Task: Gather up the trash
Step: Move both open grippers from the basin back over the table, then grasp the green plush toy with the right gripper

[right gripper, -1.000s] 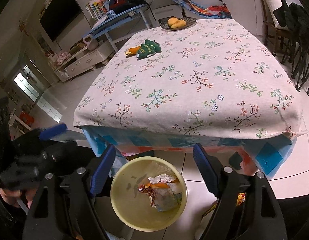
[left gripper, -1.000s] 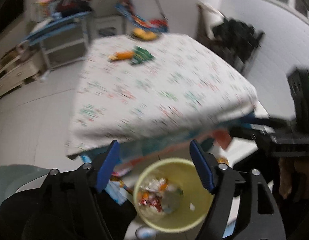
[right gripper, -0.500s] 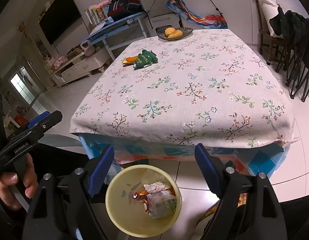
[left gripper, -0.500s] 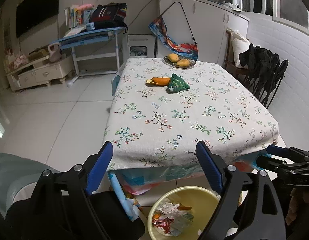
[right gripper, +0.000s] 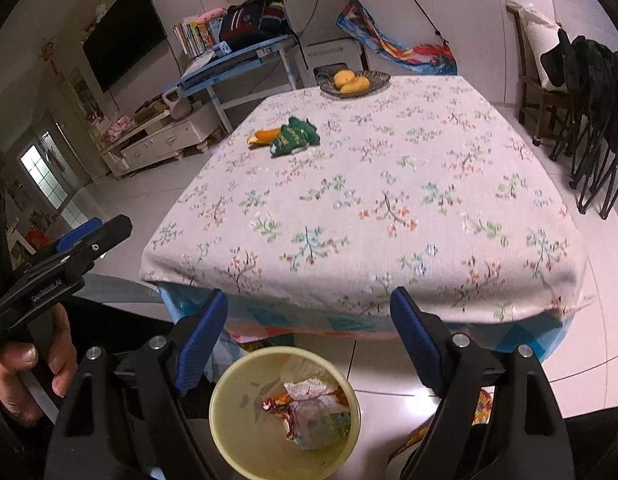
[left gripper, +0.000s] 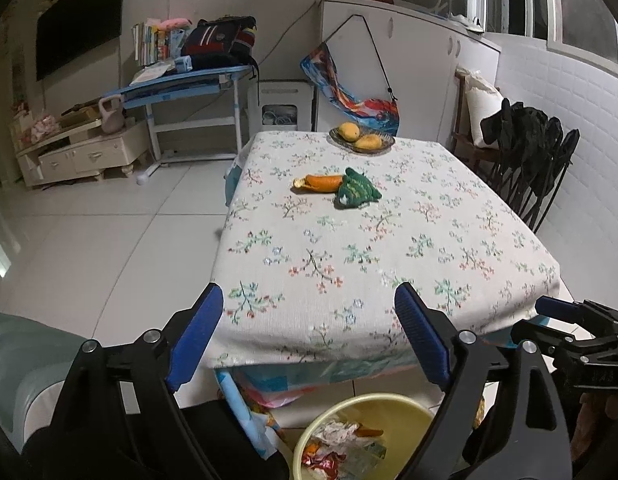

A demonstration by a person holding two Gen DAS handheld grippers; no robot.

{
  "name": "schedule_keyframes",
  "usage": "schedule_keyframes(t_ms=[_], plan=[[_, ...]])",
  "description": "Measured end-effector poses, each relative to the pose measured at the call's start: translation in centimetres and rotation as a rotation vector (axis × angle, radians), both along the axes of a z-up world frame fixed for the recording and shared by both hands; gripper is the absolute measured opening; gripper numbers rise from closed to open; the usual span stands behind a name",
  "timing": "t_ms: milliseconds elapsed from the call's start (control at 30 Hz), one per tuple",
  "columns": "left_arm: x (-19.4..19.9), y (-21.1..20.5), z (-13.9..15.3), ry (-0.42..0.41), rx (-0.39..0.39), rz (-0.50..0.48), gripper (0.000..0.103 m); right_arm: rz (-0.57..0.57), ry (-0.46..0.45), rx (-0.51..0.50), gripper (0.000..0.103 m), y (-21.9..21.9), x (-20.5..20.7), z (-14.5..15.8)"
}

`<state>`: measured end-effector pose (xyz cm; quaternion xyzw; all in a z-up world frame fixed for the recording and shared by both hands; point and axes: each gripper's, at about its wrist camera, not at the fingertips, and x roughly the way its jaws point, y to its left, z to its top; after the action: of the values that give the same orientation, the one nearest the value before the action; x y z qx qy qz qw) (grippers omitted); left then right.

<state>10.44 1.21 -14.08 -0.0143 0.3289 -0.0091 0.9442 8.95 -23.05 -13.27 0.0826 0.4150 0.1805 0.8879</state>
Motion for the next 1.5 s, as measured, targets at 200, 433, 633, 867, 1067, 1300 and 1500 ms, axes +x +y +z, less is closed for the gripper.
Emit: schedule_keyframes(t_ms=[200,433,633,867,1067,1300,1500], plan=[[1.2,-0.1,0.3,-0.012,-0.003,-0.003,0.086,-0.004,-0.019,-0.007,0.082,0.4,1.3,0.4],[3.5,-0.1,0.6,-0.014,-0.017,-0.001,0.087,0.008,-0.024,-0.019,0.083,0.9,3.4,0.6],[5.5,0.0,0.7,-0.009,-0.014,-0.01,0.088,0.021,-0.017,-0.021,0.083,1.6,5.6,0.2],[8.4,0.9,1.1,-0.005,-0.01,0.002,0.088,0.034,-0.017,-0.007,0.083,3.0,8.6,0.3],[11.5,2.0,1.6,-0.005,-0.005,0.026,0.088,0.059,-0.024,-0.02,0.083,4.8,11.5,0.3],[14.8,3.7,1.4,0.015,-0.005,0.063,0.088,0.071,-0.014,-0.043,0.083,7.3,16.1,-0.4],[16.5,5.5,0.6,0.062,-0.057,0.114,0.088,0.036,0.027,-0.041,0.083,9.3,20.3,-1.8]])
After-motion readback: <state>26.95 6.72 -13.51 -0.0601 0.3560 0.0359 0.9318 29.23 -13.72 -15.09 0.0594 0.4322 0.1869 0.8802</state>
